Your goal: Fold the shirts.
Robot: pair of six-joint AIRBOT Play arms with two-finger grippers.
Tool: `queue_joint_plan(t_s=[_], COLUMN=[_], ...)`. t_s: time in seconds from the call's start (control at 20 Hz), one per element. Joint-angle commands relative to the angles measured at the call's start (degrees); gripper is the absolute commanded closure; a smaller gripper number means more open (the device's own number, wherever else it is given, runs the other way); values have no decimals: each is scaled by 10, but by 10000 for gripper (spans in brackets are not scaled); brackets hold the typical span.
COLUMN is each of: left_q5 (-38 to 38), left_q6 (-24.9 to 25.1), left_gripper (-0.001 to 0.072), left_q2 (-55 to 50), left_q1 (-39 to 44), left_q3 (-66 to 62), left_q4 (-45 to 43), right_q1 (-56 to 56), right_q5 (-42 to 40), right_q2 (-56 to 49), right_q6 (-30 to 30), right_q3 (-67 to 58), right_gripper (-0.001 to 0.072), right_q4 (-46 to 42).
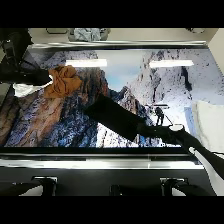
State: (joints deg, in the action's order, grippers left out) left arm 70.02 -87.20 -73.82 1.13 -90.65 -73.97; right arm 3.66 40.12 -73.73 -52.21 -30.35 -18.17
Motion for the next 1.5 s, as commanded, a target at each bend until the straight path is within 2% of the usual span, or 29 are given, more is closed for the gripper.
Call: queue_joint_plan(t_s=[0.0, 0.1, 0.15, 0.2, 0.45, 0.6, 0.8, 1.1, 1.45], left_q5=[7, 7, 7, 6, 5, 5, 5, 5, 5], left_q6=[3, 3, 3, 6, 13, 13, 13, 13, 18], left_gripper=[671, 671, 671, 671, 671, 672, 671, 671, 671], left_q2=[0, 0, 0, 0, -2, -3, -4, -4, -4], left_q1=[0, 0, 0, 0, 0, 0, 0, 0, 0], left_q3=[2, 2, 2, 2, 2, 2, 2, 2, 2], left_q4=[0, 0, 0, 0, 0, 0, 0, 0, 0], right_q1=[25, 25, 17, -4, -215, -349, -482, -591, -691], right_q5=[-53, -21, 2, 36, 237, 287, 302, 304, 398], right_q2=[1, 12, 20, 27, 34, 34, 34, 34, 35], right_q6=[51, 111, 110, 97, -60, -103, -122, -135, -136], right_q3=[-7, -41, -67, -102, -330, -434, -502, -539, -564], right_gripper=[666, 667, 667, 667, 667, 667, 667, 667, 667], right_q4=[50, 41, 18, -16, -231, -294, -294, -264, -286])
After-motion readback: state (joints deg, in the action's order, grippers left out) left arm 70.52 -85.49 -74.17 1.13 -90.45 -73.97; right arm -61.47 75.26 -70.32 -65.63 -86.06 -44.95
